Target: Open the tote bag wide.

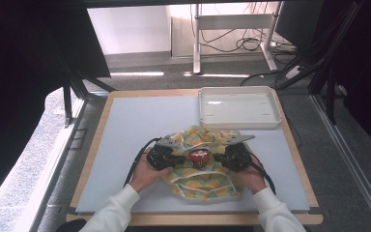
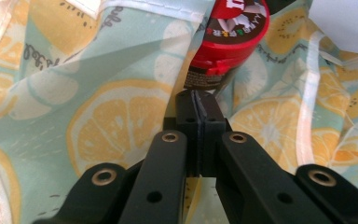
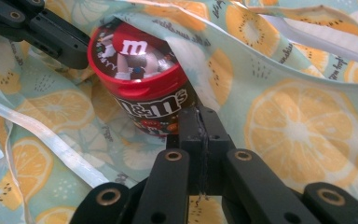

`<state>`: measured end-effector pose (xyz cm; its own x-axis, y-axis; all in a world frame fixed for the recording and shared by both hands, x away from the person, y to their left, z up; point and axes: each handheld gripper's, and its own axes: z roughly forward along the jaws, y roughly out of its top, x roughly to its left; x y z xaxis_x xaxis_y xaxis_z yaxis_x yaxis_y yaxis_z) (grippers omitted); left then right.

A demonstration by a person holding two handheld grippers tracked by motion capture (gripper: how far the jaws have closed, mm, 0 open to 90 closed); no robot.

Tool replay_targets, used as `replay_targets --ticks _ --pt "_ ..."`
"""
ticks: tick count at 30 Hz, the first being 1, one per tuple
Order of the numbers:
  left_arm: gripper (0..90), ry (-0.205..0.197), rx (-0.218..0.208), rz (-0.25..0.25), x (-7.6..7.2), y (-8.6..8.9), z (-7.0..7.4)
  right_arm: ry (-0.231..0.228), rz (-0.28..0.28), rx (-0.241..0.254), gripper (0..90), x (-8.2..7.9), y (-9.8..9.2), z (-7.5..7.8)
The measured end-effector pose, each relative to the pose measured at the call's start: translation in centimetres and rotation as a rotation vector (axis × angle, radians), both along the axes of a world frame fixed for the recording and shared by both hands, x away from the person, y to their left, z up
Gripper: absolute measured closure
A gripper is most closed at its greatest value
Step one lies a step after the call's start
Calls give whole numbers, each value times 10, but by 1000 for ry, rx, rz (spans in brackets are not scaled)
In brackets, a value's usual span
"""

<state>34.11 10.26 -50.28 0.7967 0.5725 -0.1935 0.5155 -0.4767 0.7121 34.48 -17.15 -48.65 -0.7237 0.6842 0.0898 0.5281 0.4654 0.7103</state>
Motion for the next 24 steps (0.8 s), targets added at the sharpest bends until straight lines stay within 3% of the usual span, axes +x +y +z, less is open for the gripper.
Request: replay_targets --ticks 7,11,14,18,24 --pt "900 -1 -2 25 9 3 0 10 4 -13 889 0 0 -4" --pt "900 6 -14 38 16 5 0 39 24 -41 890 1 3 -13" --pt "900 2 -7 47 23 4 3 53 28 -52 889 0 4 -17" --pt "900 23 -28 63 36 4 3 60 42 -67 889 -5 5 -20" --pt "900 31 -2 82 48 -1 -3 75 65 -82 889 -13 3 -25"
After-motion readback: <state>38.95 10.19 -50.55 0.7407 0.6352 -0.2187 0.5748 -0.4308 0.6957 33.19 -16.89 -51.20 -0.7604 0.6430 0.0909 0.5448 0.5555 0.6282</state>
